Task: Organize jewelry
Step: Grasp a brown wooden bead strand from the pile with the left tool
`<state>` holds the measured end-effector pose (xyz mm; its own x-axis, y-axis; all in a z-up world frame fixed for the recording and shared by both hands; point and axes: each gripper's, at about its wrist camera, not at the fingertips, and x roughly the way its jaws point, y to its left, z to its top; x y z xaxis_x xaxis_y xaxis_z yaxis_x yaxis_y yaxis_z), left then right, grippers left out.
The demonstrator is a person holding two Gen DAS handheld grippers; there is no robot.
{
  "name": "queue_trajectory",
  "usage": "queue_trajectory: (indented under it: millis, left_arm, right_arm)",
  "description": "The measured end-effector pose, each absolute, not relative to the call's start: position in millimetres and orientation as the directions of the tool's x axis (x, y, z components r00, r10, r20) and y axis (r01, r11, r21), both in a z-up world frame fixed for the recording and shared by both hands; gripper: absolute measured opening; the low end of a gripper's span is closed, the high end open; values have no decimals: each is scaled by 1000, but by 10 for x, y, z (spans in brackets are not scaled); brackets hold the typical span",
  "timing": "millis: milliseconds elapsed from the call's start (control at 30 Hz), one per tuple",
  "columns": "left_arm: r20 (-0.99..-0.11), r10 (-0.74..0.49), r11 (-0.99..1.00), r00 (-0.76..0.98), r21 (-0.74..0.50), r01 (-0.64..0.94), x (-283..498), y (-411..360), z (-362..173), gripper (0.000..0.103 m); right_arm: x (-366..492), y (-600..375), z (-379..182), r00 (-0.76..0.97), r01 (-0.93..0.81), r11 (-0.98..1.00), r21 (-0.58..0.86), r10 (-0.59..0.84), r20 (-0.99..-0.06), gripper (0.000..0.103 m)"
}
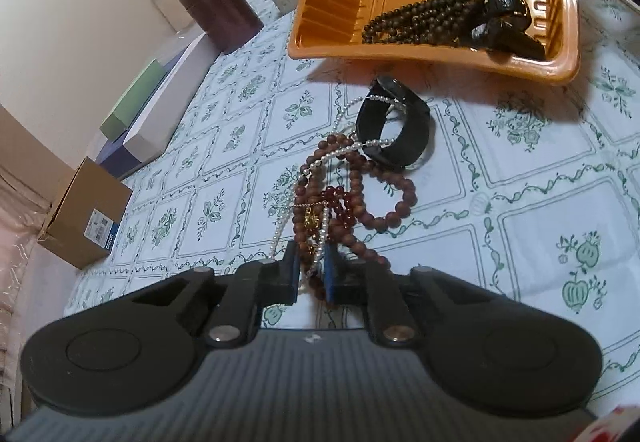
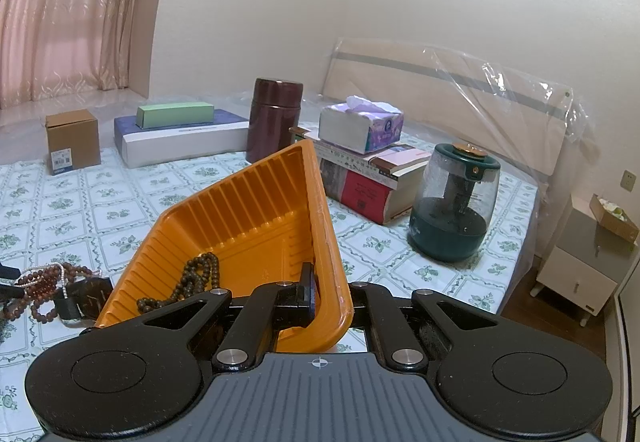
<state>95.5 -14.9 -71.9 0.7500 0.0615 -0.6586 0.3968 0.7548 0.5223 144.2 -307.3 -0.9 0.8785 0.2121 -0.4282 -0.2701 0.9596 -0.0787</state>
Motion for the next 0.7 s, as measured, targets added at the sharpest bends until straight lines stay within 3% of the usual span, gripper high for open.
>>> queue_trajectory:
  millis: [167, 433, 700]
  left_arm:
    - [-663, 51, 789, 747, 485, 377, 952, -111, -624, 2]
    - [-630, -147, 978, 763, 24, 208, 1022, 334, -35, 2]
    - [-508, -212, 977, 835, -117, 177, 1031, 479, 608, 2]
  right_arm:
    - [1442, -3071, -8, 879, -270, 960, -80, 212, -428, 6]
    - [1442, -3058, -4, 880, -273, 958, -86, 213, -424, 6]
    - [1425, -3039, 15, 881, -275, 958, -87, 214, -423, 6]
